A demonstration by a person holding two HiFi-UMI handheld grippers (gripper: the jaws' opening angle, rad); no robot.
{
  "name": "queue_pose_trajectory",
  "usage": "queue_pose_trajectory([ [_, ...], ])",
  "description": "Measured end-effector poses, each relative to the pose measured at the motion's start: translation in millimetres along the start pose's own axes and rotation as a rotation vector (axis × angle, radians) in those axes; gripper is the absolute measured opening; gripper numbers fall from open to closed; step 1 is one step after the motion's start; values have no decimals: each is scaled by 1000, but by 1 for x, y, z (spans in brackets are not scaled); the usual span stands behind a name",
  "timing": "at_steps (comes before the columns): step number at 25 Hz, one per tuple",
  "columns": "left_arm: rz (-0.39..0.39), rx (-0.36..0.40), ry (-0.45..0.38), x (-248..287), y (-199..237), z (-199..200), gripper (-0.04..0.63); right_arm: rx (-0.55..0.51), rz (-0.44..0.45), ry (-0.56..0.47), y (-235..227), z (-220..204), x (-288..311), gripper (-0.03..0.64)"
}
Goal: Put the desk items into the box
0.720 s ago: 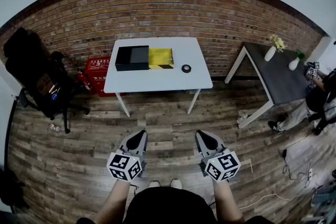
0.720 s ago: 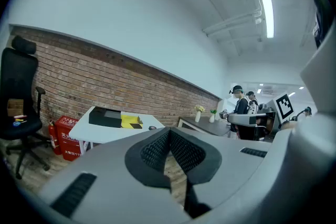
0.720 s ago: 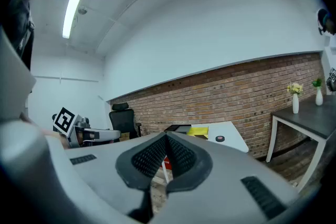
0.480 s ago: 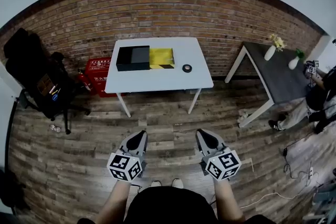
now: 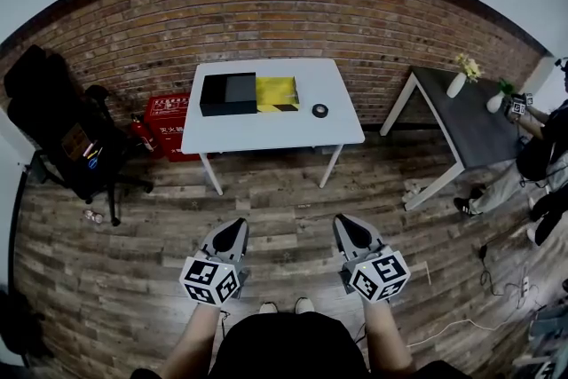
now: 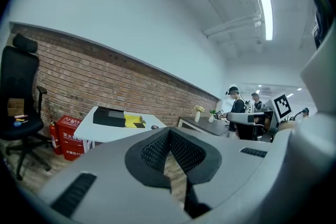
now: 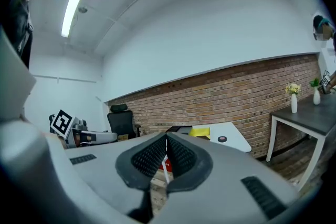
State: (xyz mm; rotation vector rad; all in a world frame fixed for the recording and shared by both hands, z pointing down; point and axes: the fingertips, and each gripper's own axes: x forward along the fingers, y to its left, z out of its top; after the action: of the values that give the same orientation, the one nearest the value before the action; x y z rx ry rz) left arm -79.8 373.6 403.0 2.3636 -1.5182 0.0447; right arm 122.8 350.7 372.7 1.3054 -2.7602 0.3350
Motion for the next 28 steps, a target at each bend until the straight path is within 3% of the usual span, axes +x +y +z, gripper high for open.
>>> queue_pose_trajectory([
  [17,16,-33,2,-43,35,-18,11,16,13,16,34,-9,9,21],
  [28,22,-39,16,-22,48,-19,12,24,34,16,21,-9,36,21],
])
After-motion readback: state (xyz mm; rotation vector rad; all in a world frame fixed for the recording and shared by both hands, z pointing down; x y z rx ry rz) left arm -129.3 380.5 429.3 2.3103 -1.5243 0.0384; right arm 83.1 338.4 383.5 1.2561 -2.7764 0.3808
